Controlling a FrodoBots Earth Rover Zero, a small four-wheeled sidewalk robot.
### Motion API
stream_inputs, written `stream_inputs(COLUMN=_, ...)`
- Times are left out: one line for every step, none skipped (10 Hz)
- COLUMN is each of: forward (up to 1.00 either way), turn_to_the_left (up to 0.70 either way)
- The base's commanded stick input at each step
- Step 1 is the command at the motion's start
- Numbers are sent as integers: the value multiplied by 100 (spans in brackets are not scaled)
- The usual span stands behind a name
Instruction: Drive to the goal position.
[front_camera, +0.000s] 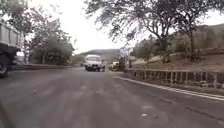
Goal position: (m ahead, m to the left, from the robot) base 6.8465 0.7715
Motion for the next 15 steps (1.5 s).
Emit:
stream_inputs(forward=70, turn_to_the_left=0)
stream_inputs(forward=70, turn_to_the_left=0)
stream_inputs(forward=70, turn_to_the_left=0)
stream_inputs(forward=70, turn_to_the_left=0)
stream_inputs(forward=70, turn_to_the_left=0)
stream_inputs(forward=70, turn_to_the_left=0)
stream_inputs(forward=70, turn_to_the_left=0)
stream_inputs(forward=70, turn_to_the_left=0)
stream_inputs(forward=70, turn_to_the_left=0)
stream_inputs(forward=70, turn_to_the_left=0)
stream_inputs(forward=70, turn_to_the_left=0)
stream_inputs(forward=70, turn_to_the_left=0)
stream_inputs(forward=70, turn_to_the_left=0)
stream_inputs(forward=70, turn_to_the_left=0)
stream_inputs(forward=70, turn_to_the_left=0)
